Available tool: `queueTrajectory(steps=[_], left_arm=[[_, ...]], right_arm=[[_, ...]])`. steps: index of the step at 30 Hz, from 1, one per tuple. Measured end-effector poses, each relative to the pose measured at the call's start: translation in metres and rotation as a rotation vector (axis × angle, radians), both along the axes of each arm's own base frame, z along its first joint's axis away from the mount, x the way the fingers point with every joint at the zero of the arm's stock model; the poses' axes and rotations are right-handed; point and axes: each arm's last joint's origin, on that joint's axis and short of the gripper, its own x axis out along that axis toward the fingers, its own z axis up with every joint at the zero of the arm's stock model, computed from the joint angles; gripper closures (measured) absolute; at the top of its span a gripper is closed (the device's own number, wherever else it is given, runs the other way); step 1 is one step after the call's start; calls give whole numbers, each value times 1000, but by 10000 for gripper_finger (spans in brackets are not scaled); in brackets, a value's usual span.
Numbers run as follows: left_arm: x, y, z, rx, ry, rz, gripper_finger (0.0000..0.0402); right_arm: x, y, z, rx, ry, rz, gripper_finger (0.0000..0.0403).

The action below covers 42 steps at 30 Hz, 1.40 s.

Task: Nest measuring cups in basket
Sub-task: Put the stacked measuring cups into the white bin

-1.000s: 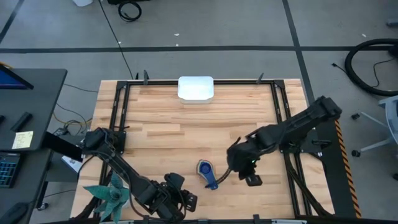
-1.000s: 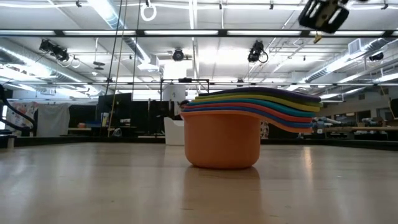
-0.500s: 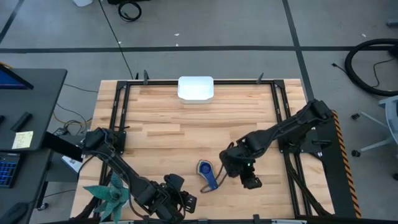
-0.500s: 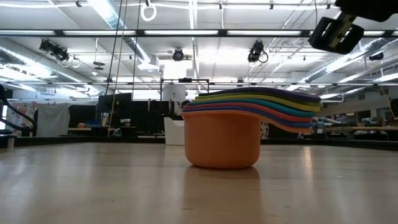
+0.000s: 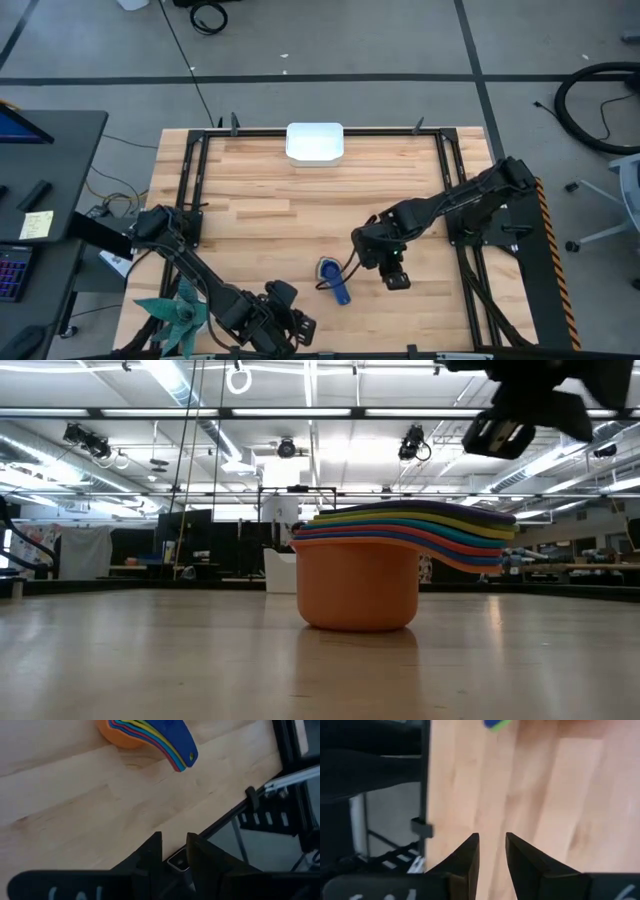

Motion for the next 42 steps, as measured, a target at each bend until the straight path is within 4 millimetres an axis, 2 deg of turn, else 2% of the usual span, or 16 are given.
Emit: queueTrajectory(steps=[8, 21, 27, 32, 42], left_arm=[[0, 0, 0, 22, 3, -37, 308], [0, 0, 0, 48, 10, -64, 308], [-8, -5, -1, 52, 26, -71, 308], [-16, -15, -1, 39, 24, -85, 308], [-25, -23, -1, 22, 20, -97, 308]], right_arm=[[2, -5, 1, 89, 18, 16, 298], [14, -5, 0, 11, -129, -60, 244], [23, -2, -24, 250, -130, -249, 251], [21, -8, -47, 342, -115, -374, 260], [8, -22, -81, 443, -150, -476, 263]])
